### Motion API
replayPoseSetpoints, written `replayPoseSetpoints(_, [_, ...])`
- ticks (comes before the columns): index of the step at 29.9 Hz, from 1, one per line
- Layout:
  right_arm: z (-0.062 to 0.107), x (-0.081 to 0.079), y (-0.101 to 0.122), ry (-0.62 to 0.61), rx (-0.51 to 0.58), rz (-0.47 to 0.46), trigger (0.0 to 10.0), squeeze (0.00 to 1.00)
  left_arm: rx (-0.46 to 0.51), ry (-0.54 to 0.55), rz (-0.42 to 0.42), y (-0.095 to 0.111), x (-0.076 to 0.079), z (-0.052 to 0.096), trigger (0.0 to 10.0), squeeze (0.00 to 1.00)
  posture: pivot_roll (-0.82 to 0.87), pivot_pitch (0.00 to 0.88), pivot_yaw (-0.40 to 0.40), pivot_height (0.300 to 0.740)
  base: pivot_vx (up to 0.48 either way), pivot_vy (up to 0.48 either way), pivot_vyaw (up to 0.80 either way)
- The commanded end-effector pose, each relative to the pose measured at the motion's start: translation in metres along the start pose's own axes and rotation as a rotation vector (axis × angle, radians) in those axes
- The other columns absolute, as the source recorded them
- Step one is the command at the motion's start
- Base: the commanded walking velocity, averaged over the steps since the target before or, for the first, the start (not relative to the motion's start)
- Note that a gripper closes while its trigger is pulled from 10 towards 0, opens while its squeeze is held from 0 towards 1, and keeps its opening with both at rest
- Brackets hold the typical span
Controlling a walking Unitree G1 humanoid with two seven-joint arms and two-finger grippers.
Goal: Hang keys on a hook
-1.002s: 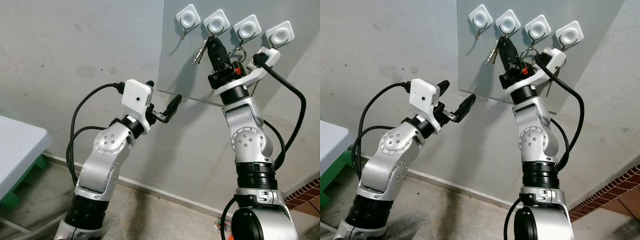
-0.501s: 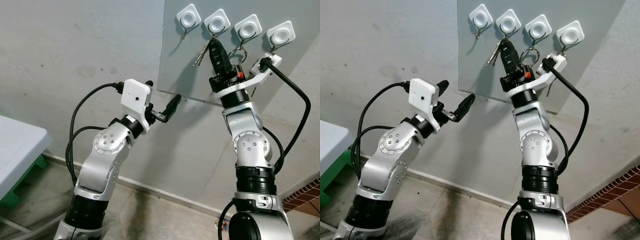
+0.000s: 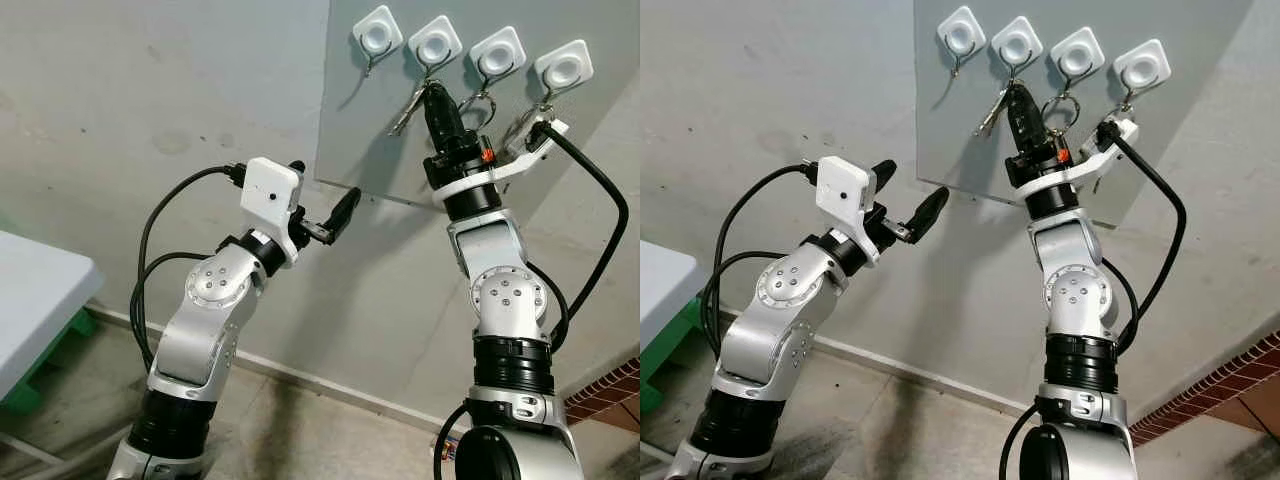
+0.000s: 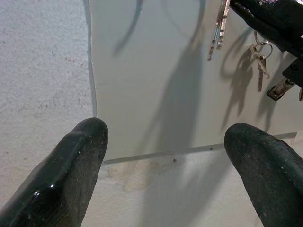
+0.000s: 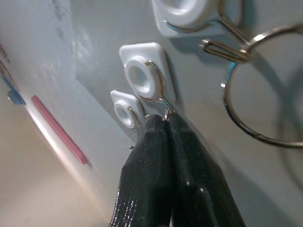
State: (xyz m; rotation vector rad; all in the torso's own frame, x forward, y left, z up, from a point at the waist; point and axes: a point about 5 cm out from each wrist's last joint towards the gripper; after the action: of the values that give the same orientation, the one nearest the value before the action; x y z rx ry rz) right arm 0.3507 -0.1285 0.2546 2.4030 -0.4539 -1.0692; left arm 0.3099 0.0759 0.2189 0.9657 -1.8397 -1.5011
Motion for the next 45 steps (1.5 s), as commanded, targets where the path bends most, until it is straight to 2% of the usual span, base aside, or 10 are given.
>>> replayPoseSetpoints(1, [0.0,0.002,0.002,-0.018,0.01,-0.024,10.0,0.0,0.032,-0.001,-0.011,0.009,0.001,0.0,10.0,0.0,0.03,0.078,-0.031,0.74,0.0,0.0,0.0])
replayPoseSetpoints(9, [0.002,0.005,-0.002,-0.034,0.003,-0.036,10.0,0.0,0.033,0.003,-0.009,0.01,0.0,0.0,10.0,0.0,0.03,0.076,-0.03,0.74,0.0,0.0,0.0])
replayPoseSetpoints(10, [0.002,0.006,-0.003,-0.036,-0.001,-0.035,10.0,0.42,0.033,0.003,-0.009,0.01,0.0,0.0,10.0,0.0,0.03,0.077,-0.029,0.74,0.0,0.0,0.0])
replayPoseSetpoints(11, [0.002,0.006,-0.003,-0.036,-0.001,-0.035,10.0,0.42,0.033,0.003,-0.009,0.01,0.0,0.0,10.0,0.0,0.03,0.077,-0.029,0.74,0.0,0.0,0.0])
replayPoseSetpoints(12, [0.004,0.007,-0.004,-0.037,-0.002,-0.045,10.0,1.0,0.033,0.005,-0.008,0.009,0.0,0.0,10.0,0.0,0.03,0.077,-0.03,0.74,0.0,0.0,0.0])
replayPoseSetpoints(32, [0.012,0.013,-0.014,-0.052,-0.045,-0.019,10.0,1.0,0.032,0.023,-0.009,0.008,-0.001,0.001,10.0,0.0,0.04,0.066,-0.032,0.74,0.0,0.0,0.0])
replayPoseSetpoints(36, [0.017,0.016,-0.02,-0.046,-0.088,0.047,10.0,1.0,0.032,0.028,-0.009,0.007,-0.001,0.001,10.0,0.0,0.03,0.065,-0.032,0.74,0.0,0.0,0.0])
replayPoseSetpoints(45, [0.027,0.026,-0.029,-0.074,-0.148,0.125,10.0,1.0,0.028,0.049,-0.016,0.004,-0.004,0.001,10.0,0.0,0.03,0.072,-0.031,0.74,0.0,0.0,0.0])
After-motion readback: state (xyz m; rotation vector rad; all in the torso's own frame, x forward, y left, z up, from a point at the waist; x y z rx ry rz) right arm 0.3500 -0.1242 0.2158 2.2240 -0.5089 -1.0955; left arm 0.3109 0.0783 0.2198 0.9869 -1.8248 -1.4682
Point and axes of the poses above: a point about 5 cm out from each wrist's last joint towards the gripper, its own z axis pointing back from the gripper into the wrist, its own y axis along the axis of the wrist's last joint, x = y × z, and after that the axes turned 4 degrees about z, right-handed
